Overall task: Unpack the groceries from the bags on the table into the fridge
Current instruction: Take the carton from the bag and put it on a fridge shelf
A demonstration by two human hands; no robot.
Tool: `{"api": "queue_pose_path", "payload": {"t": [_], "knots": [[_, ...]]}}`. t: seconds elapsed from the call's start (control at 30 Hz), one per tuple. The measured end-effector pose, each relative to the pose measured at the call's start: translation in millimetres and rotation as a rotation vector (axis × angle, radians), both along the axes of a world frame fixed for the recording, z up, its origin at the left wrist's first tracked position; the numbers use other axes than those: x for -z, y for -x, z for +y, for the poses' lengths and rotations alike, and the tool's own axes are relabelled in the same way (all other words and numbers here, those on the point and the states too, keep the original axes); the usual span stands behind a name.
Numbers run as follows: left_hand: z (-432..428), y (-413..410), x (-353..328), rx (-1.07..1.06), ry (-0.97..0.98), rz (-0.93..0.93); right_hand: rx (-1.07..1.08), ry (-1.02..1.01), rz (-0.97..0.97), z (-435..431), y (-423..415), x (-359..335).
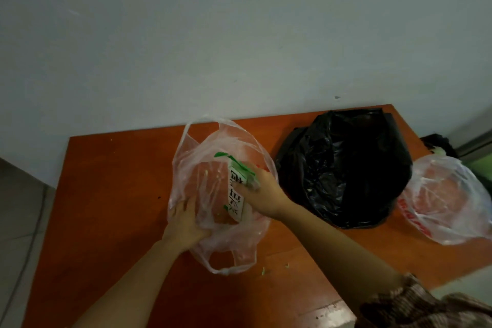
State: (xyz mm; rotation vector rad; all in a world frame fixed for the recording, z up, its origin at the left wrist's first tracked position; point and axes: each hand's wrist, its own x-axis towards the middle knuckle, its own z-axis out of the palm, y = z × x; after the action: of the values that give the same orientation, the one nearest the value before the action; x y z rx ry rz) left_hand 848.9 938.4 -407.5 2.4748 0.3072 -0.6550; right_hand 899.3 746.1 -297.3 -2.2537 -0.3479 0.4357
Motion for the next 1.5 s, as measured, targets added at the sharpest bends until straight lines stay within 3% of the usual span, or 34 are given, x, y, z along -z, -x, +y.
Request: {"api": "queue_pose_path", "payload": {"t": [0.1, 0.23, 0.33, 0.53, 0.6, 0.7, 0.9, 1.0, 1.3, 1.5], "knots": [[-1, -4, -7, 0.007, -0.002, 0.039, -0.001, -0.026, -0.069, -15, 3, -20], [-15, -15, -36, 0.033, -0.033, -0.060, 0.223, -0.257, -0.139, -39, 10, -57], [-31, -29, -66, 0.144, -0.155, -0.166, 0.342, -0.578, -0.161, -64, 17, -85], [-79, -27, -106, 0.164, -0.053, -0.363, 0.591, -1.331, 0.005, -110, 37, -123], [-97, -15, -113, 0.150, -0.064, -0.330, 0.678, -1.412, 0.013, -131, 49, -130], [-124, 5, -127, 0.097, -0.083, -0.383, 0.710, -1.224, -0.075, -172, 80, -145], [-253, 65, -173, 0.168, 0.158, -0.580, 0.780, -0.847, -0.190, -277, 187, -158], [-334, 98, -178, 0.288, 0.222, -0.626, 0.886, -0.733, -0.269, -340, 244, -161], [-602, 218, -198, 0.722, 0.362, -0.608, 1.141, -0.091, -0.457, -525, 419, -193], [-772, 314, -243, 0.991, 0.517, -0.597, 1.362, 0.139, -0.495, -650, 527, -229]]}}
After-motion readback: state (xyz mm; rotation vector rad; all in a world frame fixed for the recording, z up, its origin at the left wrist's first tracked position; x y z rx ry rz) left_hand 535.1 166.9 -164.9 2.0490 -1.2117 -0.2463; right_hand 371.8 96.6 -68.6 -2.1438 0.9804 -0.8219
